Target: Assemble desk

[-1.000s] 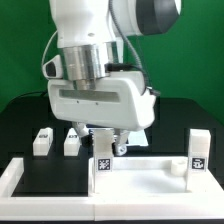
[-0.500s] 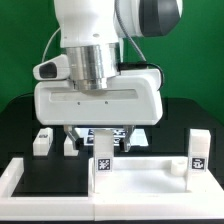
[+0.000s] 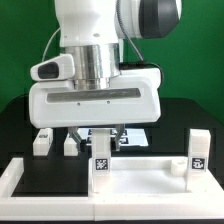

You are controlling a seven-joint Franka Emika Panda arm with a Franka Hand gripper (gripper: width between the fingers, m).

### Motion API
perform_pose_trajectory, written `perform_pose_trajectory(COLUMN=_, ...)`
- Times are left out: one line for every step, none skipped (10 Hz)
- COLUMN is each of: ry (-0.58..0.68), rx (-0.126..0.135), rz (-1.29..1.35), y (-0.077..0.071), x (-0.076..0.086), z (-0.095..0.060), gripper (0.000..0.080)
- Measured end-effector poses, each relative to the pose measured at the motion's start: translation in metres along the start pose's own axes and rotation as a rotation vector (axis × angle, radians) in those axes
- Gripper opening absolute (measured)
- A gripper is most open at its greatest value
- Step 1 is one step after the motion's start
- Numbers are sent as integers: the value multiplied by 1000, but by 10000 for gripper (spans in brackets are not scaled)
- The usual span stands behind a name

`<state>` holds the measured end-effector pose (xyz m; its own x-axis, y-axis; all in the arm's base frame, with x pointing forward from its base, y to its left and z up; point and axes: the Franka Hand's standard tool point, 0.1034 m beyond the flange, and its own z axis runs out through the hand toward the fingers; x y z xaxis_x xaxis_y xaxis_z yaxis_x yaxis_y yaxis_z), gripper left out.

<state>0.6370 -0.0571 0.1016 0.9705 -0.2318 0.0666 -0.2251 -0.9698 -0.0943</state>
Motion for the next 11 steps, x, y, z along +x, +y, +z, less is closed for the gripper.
perform_pose_trajectory(ry=0, rx=0, rz=70, y=0, x=0, z=0, gripper=286)
perform_pose_trajectory(ry=1, rx=0, rz=147, y=0, x=0, z=0, gripper=286)
perform_pose_trajectory(ry=3, rx=-1, rz=239, y=0, x=0, z=0, gripper=286)
perform_pose_trajectory(ry=5, rx=-4, rz=385, y=1, x=1, z=0, gripper=286)
perform_pose_trajectory(ry=4, rx=-5, rz=544, y=2, x=1, z=-1, gripper=286)
perform_pose_trajectory(ry=-17, rx=1, rz=728, y=2, x=-2, z=-1, gripper=286)
perform_pose_trajectory(ry=-54, rx=16, rz=916, y=-1, x=-4, z=-1, gripper=287)
perform_pose_trajectory(ry=-76, rx=36, rz=1130, y=-3, x=-4, z=-1, gripper=287)
perform_pose_trajectory(ry=-91, rx=57, rz=1288, y=-1, x=-3, z=-1, gripper=288)
perform_pose_trajectory(ry=-98, rx=62, rz=1367, y=-2, x=-3, z=-1, gripper=288)
perform_pose_trajectory(ry=-102, rx=59, rz=1417, y=-4, x=-4, z=-1, gripper=288)
